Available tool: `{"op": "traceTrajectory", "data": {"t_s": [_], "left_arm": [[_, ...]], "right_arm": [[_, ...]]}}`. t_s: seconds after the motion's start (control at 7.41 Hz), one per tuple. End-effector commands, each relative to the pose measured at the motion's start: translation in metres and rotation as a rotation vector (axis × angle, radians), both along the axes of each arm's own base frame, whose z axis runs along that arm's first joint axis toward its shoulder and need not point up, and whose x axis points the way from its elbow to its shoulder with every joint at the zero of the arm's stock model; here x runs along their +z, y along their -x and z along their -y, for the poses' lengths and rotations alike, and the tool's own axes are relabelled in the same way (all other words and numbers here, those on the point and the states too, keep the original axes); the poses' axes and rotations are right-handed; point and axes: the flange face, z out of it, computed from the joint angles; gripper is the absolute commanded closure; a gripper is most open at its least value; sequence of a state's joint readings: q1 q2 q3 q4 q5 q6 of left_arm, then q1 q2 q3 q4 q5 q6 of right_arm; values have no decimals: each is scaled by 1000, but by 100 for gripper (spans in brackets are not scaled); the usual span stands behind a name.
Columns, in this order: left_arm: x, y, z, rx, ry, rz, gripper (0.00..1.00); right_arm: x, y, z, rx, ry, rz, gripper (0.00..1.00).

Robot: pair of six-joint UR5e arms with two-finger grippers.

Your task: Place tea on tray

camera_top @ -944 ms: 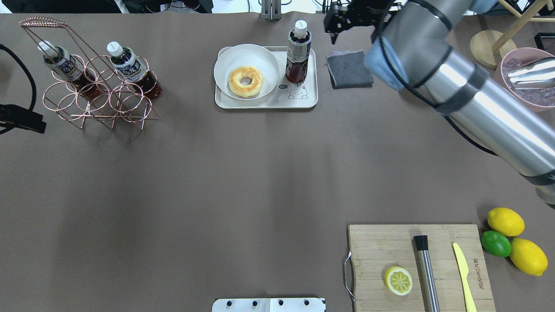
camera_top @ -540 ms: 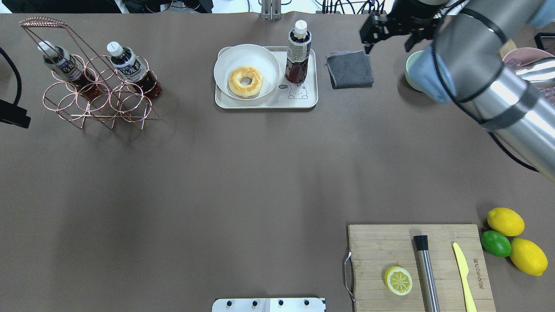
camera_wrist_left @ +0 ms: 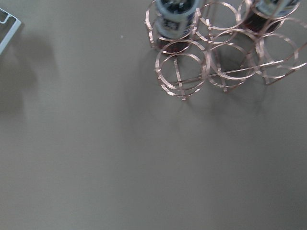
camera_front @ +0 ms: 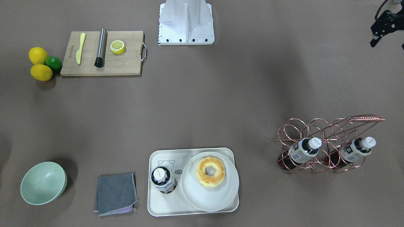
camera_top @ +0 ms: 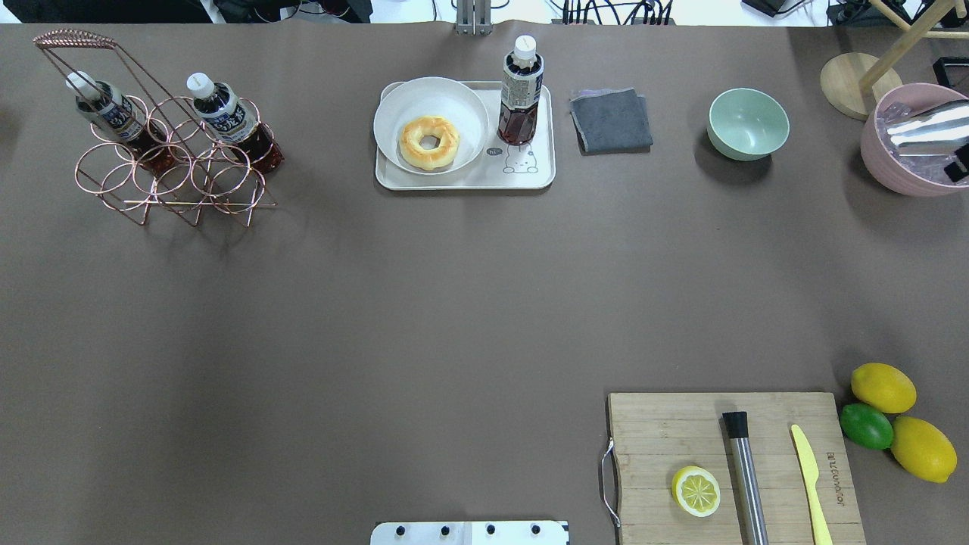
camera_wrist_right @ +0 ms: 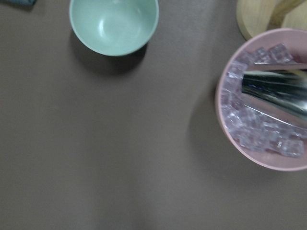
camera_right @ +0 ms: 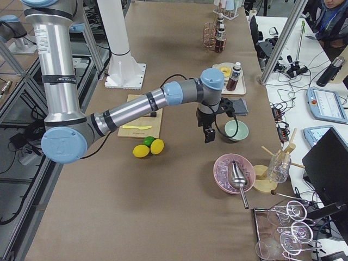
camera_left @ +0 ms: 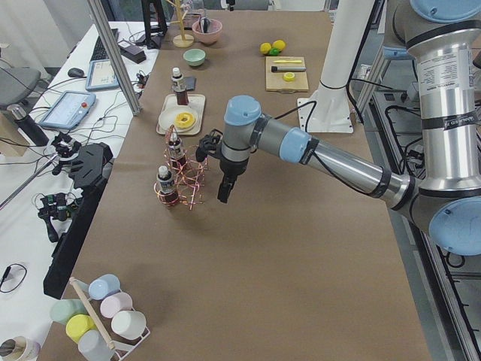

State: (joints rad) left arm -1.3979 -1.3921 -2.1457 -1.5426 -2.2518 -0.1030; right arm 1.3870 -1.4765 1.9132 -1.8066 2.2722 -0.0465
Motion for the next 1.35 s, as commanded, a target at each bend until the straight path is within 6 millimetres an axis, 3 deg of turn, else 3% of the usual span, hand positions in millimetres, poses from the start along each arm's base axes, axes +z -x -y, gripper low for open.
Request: {"op": "traceTrajectory", "data": {"t_s": [0.0, 0.27, 0.54, 0.81, 1.21], "left_arm": [[66, 19, 1, 29, 8, -27, 3], [59, 29, -3, 51, -23, -83, 3], [71, 30, -1, 54, -7, -67, 3], [72, 31, -14, 54, 0, -68, 3], [71, 29, -11, 49, 7, -69, 3]], "right_arm": [[33, -34, -21, 26, 32, -13, 0], [55, -41, -37, 0, 43, -22, 0], [56, -65, -54, -16, -3, -12, 0], [74, -66, -57, -29, 19, -13, 0], [74, -70, -59, -27, 15, -10, 0]]}}
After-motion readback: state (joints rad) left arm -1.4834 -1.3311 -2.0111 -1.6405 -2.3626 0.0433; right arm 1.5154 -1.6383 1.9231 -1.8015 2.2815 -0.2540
